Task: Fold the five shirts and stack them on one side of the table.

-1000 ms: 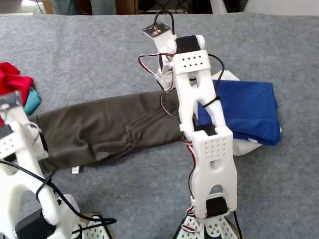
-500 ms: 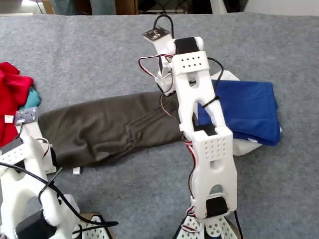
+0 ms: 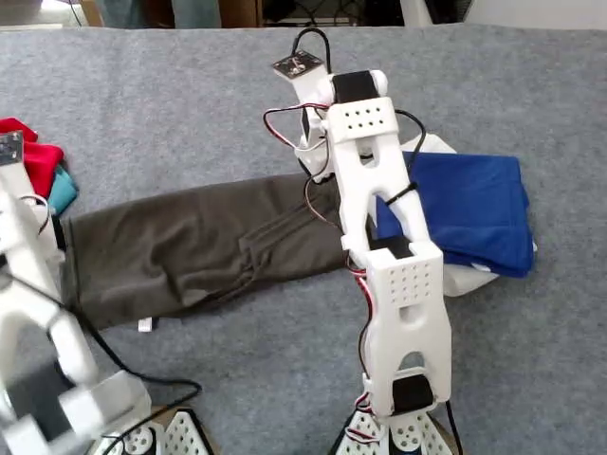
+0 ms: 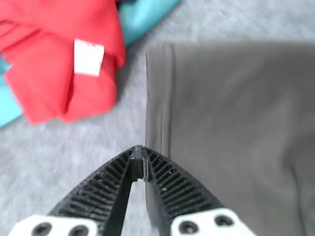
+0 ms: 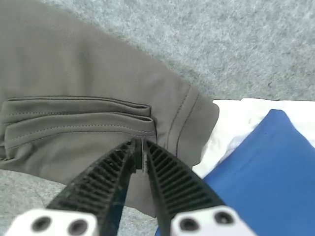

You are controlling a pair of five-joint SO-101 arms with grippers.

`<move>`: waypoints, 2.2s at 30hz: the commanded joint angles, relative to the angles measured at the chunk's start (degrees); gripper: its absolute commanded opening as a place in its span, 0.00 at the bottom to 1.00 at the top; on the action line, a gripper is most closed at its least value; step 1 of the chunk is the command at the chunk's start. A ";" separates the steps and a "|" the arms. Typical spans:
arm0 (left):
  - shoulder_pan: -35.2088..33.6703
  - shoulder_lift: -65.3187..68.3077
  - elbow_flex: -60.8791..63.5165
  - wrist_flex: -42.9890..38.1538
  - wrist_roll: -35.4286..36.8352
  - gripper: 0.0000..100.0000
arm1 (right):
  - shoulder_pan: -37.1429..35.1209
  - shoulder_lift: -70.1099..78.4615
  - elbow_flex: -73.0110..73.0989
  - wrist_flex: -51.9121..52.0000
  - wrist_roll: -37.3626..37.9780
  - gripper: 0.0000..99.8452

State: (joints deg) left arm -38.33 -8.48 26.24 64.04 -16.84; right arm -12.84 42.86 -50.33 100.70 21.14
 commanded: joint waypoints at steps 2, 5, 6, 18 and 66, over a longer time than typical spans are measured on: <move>0.57 17.85 -11.47 -4.57 2.29 0.03 | -0.79 -3.74 -0.13 0.35 -0.26 0.02; 1.36 27.08 -18.51 -4.75 2.29 0.03 | -0.79 -3.47 -0.13 0.35 -0.26 0.02; 1.54 29.54 -20.18 -4.75 2.29 0.03 | -0.79 -3.47 -0.13 0.35 -0.26 0.02; 0.04 23.12 -29.49 5.10 2.02 0.03 | -0.79 -3.38 -0.04 0.26 -0.26 0.02; -5.76 16.97 -18.59 13.80 -6.68 0.25 | -0.53 -3.38 4.70 0.09 -0.18 0.02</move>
State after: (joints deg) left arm -43.34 10.24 5.05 81.45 -22.90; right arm -12.84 42.86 -45.67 100.70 21.14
